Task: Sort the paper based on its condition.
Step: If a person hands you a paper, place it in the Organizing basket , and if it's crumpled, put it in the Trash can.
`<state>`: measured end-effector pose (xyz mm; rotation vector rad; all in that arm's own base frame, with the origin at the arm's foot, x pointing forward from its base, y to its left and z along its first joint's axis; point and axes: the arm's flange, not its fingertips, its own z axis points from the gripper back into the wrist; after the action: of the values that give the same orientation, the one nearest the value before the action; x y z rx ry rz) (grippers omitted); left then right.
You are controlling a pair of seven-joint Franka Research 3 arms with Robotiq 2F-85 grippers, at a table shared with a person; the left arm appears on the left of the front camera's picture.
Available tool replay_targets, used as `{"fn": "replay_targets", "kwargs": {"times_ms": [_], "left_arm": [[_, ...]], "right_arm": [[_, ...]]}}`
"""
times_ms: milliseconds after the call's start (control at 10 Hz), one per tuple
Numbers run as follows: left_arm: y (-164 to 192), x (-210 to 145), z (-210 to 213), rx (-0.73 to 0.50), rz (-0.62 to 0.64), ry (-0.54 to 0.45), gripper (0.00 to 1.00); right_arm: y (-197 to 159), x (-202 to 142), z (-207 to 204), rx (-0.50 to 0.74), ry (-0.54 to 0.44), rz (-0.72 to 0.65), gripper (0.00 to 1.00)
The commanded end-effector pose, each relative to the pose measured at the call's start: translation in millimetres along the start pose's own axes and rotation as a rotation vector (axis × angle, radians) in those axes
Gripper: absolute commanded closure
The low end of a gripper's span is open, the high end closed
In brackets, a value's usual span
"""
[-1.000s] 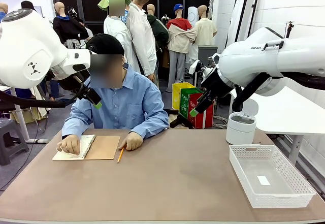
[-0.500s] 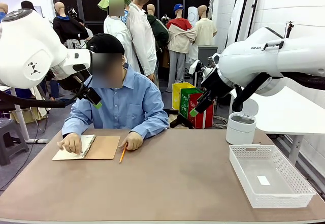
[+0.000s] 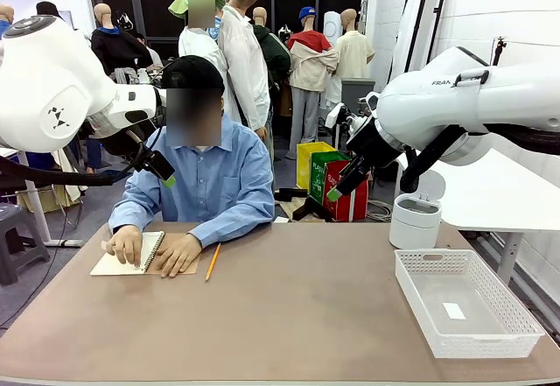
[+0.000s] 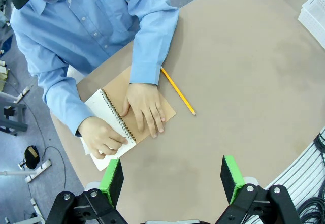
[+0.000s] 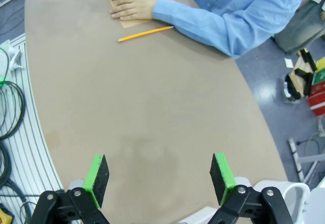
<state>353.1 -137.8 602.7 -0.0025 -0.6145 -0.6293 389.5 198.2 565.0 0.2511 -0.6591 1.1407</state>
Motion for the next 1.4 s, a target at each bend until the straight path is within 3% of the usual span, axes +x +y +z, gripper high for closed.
{"fn": "replay_targets", "kwargs": {"times_ms": [0, 1300], "left_arm": [[0.6, 0.0, 0.9, -0.003, -0.005, -0.003, 0.0], [0.6, 0.0, 0.9, -0.003, -0.005, -0.003, 0.0]], "right_arm": [[0.1, 0.4, -0.2, -0.007, 0.007, -0.008, 0.0], [0.1, 0.4, -0.2, -0.007, 0.007, -0.008, 0.0]]}}
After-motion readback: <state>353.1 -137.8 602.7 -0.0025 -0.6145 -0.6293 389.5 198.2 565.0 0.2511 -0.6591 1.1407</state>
